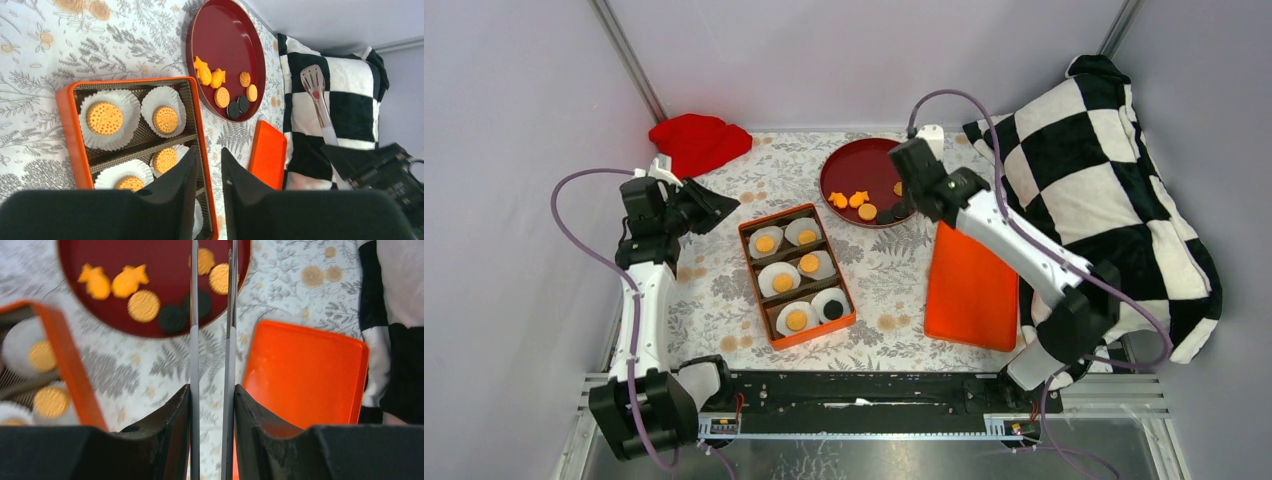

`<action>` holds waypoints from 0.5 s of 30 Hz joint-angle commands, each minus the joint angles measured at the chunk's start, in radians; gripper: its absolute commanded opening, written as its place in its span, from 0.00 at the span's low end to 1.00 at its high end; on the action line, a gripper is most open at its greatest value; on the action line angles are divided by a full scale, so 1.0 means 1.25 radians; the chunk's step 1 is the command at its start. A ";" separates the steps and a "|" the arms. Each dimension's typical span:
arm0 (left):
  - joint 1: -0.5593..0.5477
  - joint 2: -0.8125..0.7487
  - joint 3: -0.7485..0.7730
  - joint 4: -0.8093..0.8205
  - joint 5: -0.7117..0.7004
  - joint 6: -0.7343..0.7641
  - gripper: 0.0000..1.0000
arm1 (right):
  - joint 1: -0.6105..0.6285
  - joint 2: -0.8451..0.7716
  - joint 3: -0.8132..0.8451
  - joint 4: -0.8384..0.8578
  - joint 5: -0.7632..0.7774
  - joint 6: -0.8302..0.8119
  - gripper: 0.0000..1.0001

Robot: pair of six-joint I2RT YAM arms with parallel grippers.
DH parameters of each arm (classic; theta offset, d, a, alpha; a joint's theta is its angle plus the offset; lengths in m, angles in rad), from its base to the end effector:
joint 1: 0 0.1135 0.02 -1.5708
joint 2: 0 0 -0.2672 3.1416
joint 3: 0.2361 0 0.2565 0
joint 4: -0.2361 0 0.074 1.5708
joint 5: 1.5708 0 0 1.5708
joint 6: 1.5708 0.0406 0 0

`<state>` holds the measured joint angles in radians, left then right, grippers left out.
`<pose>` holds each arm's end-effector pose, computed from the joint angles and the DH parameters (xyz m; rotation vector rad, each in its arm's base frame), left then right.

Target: Pack the cookies

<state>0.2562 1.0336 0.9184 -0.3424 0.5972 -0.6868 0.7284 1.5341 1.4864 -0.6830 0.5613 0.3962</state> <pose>0.2325 0.0373 0.3265 -0.5716 1.9710 -0.8740 0.2702 0.2121 0.3562 -0.0826 2.1697 -0.0124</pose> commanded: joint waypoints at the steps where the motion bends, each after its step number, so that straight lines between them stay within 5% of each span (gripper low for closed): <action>1: 0.000 0.061 0.018 0.022 -0.018 0.024 0.20 | -0.140 0.127 0.114 0.099 -0.087 -0.055 0.01; 5: -0.002 0.101 0.018 0.022 -0.041 0.034 0.08 | -0.239 0.277 0.197 0.117 -0.141 -0.064 0.00; 15: -0.004 0.204 0.004 0.021 -0.072 0.068 0.07 | -0.373 0.595 0.476 0.111 -0.225 -0.088 0.00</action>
<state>0.2539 1.2472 0.9195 -0.3367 0.5400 -0.6395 0.2974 2.1918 1.9442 -0.5701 0.3378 0.3149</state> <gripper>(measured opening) 0.079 0.370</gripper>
